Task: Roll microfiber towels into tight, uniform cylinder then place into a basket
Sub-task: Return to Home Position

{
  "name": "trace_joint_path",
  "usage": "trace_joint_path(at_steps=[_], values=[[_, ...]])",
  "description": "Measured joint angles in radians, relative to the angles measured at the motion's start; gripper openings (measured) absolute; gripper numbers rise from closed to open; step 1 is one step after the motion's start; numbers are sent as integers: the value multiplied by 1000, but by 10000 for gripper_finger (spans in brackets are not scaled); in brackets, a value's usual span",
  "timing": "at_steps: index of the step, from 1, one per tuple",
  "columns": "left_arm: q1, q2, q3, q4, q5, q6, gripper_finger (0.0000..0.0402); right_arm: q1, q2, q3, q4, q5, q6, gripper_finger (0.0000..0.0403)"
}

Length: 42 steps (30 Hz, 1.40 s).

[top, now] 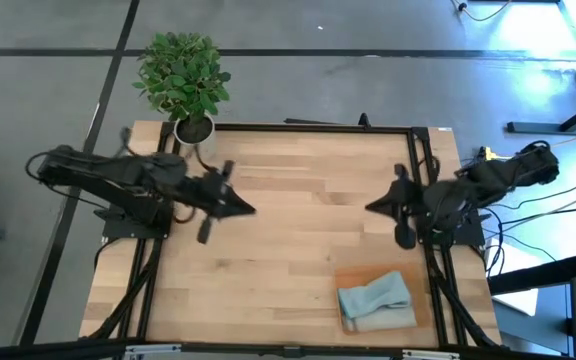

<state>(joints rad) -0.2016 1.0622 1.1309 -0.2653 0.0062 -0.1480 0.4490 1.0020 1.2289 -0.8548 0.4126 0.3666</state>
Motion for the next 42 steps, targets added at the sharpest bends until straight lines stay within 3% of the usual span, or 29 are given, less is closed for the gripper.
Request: trace_joint_path(at_steps=[7,11,23,33,42], values=[[36,-186,0,-250,-160,3,2,-99,-126,-36,17,-90,-60,5],[38,-280,-50,-273,-180,53,1,-127,-208,-110,105,-152,-106,8],[50,-695,-406,-36,-219,80,0,-217,-457,-538,612,-294,-110,3],[60,-1056,-643,39,-264,53,0,-304,-614,-785,771,-371,-52,2],[60,-1059,-741,39,-281,46,0,-380,-670,-977,985,-443,-34,1]])
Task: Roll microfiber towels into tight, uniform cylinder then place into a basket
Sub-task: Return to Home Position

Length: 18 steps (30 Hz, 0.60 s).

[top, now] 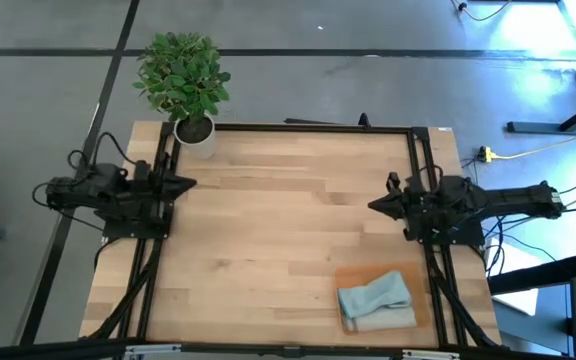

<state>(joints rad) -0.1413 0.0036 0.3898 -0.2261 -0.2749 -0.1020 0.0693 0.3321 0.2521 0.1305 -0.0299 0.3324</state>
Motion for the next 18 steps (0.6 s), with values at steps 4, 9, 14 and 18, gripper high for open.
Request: trace_joint_path(at_steps=[4,9,14,18], values=[[0,-1,-43,46,1,4,0,-35,2,-70,64,-33,-5,1],[0,-1,-102,104,3,0,0,-75,-1,-148,160,-86,0,1],[0,-1,-162,170,13,1,0,-109,-1,-217,250,-114,-1,1],[0,-1,-222,176,21,0,0,-131,-1,-246,245,-125,-4,1]])
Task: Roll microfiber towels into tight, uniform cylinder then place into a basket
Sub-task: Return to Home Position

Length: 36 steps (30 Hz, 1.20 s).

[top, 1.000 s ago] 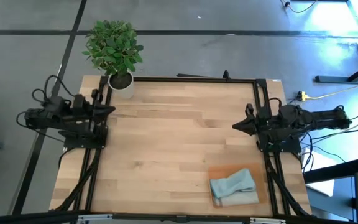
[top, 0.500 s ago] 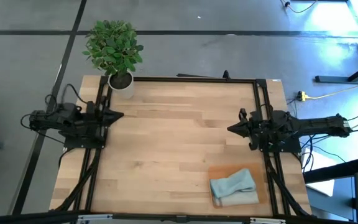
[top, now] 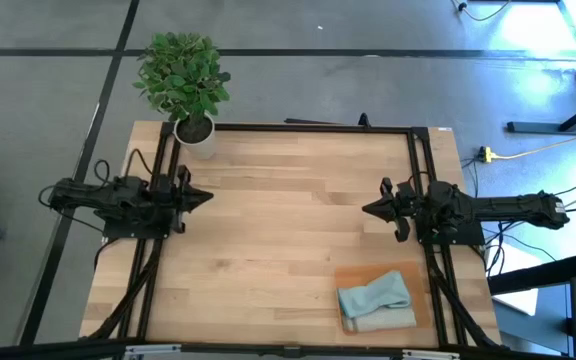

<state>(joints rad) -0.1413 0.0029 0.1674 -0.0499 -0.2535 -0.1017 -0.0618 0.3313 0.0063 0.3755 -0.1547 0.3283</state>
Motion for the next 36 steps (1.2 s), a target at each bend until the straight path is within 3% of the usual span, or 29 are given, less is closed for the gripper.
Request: trace_joint_path(at_steps=[8,16,20,36], values=[[0,0,-160,117,13,3,0,-14,0,0,3,-34,-91,5],[0,3,-160,110,119,-37,0,-14,0,0,1,41,-156,7],[0,3,-160,96,108,-72,0,-14,0,0,-17,106,-155,8],[0,3,-160,95,103,-72,0,-14,0,0,-19,109,-151,9]])
